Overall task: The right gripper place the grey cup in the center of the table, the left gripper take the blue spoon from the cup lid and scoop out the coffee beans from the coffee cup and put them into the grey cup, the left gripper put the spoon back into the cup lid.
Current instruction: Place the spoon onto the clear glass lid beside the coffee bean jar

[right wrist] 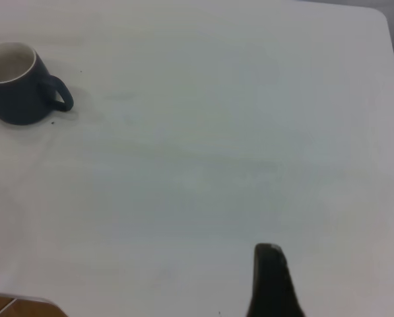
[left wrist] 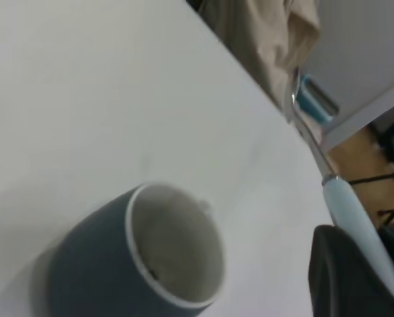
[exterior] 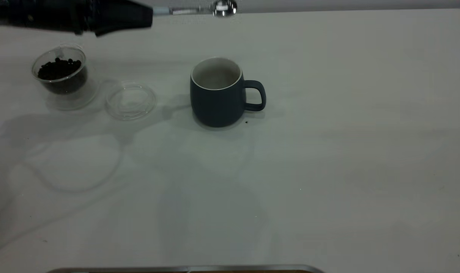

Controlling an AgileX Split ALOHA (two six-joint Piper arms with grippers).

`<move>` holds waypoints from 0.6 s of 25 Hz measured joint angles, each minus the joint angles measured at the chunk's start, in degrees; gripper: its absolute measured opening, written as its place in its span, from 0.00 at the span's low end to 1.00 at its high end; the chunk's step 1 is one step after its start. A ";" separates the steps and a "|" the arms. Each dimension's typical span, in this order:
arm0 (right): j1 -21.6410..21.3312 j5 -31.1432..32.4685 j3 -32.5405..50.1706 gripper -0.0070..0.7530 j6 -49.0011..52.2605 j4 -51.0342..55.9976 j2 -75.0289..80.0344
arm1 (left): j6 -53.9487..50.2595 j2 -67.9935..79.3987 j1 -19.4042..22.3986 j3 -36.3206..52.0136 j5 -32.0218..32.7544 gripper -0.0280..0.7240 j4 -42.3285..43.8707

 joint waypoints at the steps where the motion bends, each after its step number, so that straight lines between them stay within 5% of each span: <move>1: 0.00 0.00 0.00 0.71 0.00 0.00 0.00 | -1.71 -1.20 0.36 0.00 0.17 0.21 0.13; 9: 0.00 0.00 0.00 0.71 0.00 0.00 0.00 | -14.01 -9.10 8.93 0.00 1.16 0.21 1.44; 15: 0.00 0.00 0.00 0.71 0.00 0.00 0.00 | -19.26 -9.53 15.06 0.05 1.16 0.21 14.18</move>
